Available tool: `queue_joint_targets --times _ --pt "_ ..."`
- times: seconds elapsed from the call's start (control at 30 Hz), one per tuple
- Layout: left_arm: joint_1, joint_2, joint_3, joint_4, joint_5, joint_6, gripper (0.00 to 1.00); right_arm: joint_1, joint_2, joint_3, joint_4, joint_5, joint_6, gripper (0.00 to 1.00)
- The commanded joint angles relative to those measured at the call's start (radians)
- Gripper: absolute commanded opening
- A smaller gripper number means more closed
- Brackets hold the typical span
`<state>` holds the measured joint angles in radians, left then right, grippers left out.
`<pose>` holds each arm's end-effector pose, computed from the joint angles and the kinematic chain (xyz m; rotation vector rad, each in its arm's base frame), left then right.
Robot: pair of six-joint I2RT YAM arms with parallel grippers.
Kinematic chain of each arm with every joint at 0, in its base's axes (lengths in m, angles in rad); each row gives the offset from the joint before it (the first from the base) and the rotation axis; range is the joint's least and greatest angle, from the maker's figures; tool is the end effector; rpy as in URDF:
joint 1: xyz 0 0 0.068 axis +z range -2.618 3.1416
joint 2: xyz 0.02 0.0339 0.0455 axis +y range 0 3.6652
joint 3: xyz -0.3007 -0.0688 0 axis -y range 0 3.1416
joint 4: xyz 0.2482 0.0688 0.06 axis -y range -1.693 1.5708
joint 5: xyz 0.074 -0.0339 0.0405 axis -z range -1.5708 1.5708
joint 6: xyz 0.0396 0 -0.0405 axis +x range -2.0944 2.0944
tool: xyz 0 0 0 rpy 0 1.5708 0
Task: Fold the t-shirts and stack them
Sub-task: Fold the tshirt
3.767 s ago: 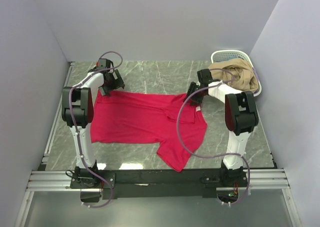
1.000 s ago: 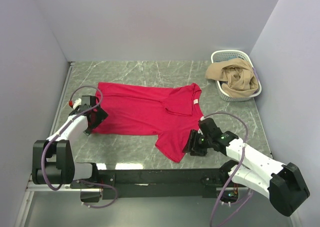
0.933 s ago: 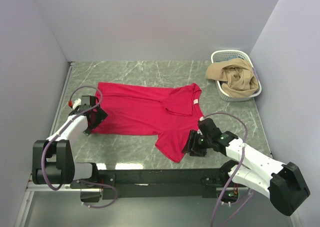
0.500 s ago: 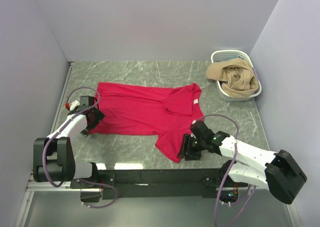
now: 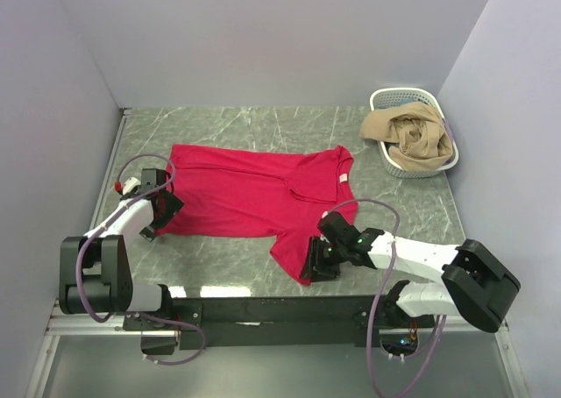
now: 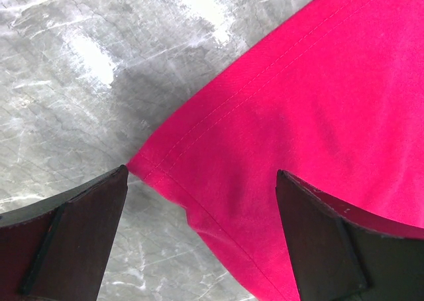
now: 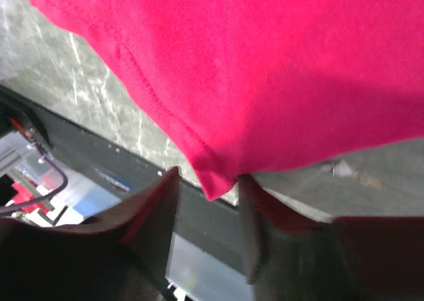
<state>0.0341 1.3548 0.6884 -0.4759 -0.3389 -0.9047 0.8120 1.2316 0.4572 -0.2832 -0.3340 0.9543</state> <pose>0.2334 0.0211 0.1997 -1.2671 2.2833 0.1654 0.1241 0.1497 0.1693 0.0791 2.9340 0.9082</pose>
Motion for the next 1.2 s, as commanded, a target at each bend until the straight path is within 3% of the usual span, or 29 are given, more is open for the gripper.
queue_joint_targets --times 0.0,0.07,0.2,0.5,0.93,1.17 --pt "0.003 -0.016 -0.009 0.016 -0.018 -0.017 0.99 0.018 0.037 0.008 0.015 0.072 0.003 0.37" --pt "0.003 -0.022 -0.016 0.008 -0.025 -0.022 0.99 0.019 0.037 0.011 0.012 0.081 0.006 0.18" --pt "0.004 -0.034 -0.039 0.01 -0.022 -0.017 1.0 0.021 0.013 0.014 -0.004 0.102 0.003 0.0" --pt "0.003 -0.089 -0.021 -0.036 -0.045 -0.022 0.99 0.026 -0.225 0.145 -0.195 0.286 -0.043 0.0" --pt "0.003 -0.144 -0.07 0.008 0.047 -0.017 0.96 0.026 -0.184 0.248 -0.263 0.312 -0.129 0.0" --pt "0.004 -0.071 -0.07 0.029 0.092 -0.023 0.92 0.026 -0.182 0.264 -0.266 0.328 -0.143 0.0"
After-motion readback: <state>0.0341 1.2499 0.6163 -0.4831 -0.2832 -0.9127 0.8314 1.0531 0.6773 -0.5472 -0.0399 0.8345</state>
